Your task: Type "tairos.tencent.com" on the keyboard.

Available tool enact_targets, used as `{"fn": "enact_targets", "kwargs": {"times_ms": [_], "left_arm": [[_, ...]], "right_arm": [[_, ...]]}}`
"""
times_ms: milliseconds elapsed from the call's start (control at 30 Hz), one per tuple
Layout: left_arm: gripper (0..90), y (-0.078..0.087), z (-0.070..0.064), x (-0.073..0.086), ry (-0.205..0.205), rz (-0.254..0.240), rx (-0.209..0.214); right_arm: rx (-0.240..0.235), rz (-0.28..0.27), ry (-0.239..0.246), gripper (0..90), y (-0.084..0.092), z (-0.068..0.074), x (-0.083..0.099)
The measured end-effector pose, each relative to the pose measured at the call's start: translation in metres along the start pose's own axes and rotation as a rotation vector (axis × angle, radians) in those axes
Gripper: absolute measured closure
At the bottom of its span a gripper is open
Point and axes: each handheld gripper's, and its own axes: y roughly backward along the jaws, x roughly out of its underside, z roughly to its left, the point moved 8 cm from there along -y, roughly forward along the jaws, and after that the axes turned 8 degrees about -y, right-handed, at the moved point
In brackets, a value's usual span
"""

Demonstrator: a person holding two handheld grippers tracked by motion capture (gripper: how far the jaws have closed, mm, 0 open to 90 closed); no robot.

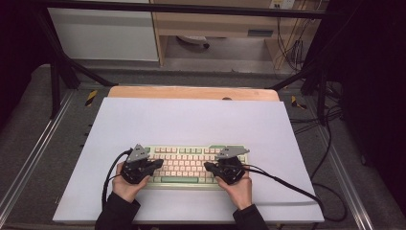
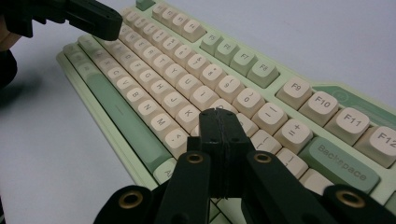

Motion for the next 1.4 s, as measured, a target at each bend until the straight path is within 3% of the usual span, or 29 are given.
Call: {"fn": "enact_targets", "kwargs": {"times_ms": [567, 967, 1400], "left_arm": [[90.0, -0.018, 0.008, -0.003, 0.004, 0.021, -0.039], [90.0, -0.024, 0.006, 0.002, -0.013, 0.046, -0.033], [90.0, -0.011, 0.001, -0.006, -0.019, 0.002, -0.015]], "right_arm": [[0.001, -0.004, 0.003, 90.0, 0.002, 0.0, -0.001], [0.0, -0.003, 0.0, 90.0, 0.002, 0.0, -0.001], [-0.033, -0.005, -0.004, 90.0, -0.003, 0.009, -0.001]]}}
